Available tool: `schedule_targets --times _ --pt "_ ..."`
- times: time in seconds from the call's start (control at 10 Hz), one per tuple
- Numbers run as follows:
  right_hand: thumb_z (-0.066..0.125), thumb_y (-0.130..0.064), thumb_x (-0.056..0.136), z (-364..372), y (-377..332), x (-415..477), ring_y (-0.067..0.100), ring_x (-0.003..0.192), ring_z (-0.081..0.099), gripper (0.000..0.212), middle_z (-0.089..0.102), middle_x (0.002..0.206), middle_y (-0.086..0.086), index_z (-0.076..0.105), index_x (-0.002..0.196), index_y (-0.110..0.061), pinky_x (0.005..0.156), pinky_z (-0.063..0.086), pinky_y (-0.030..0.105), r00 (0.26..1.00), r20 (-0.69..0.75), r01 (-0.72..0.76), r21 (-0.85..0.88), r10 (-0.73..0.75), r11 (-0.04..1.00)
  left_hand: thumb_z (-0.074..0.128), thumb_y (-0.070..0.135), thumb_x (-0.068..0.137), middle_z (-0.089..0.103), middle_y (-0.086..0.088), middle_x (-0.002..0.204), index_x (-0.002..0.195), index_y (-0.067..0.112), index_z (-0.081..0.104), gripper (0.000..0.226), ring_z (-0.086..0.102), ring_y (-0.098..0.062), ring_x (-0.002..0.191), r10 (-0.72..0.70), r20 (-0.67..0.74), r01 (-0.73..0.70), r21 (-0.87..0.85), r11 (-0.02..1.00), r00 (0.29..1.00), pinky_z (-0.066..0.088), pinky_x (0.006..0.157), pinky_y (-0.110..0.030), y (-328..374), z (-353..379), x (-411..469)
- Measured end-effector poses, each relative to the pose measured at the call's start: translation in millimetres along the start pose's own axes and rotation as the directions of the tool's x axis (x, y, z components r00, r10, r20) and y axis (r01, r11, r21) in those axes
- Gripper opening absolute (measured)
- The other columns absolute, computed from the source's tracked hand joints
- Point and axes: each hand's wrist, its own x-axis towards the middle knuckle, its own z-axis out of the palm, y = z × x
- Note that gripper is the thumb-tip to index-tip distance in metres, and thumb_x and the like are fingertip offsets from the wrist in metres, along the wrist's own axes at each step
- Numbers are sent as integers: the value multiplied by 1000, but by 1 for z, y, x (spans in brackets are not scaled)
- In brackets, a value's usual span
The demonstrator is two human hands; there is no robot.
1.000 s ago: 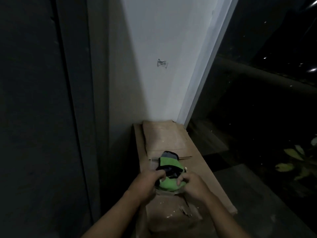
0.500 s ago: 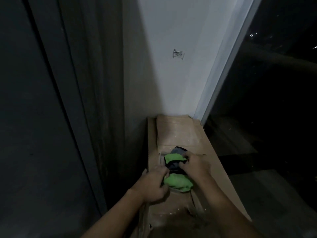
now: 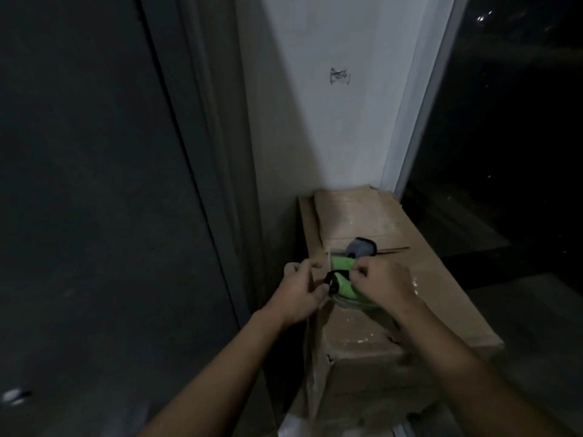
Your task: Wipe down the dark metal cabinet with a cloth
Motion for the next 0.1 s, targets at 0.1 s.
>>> schedule_targets --times 0.1 --pt "55 -37 92 -11 -31 -19 23 77 65 20 67 74 -4 69 85 -23 64 52 34 999 -17 41 102 -39 994 60 34 96 41 -1 129 132 28 48 39 48 -13 114 22 -62 -24 -27 999 998 35 93 -16 -5 -26 -24"
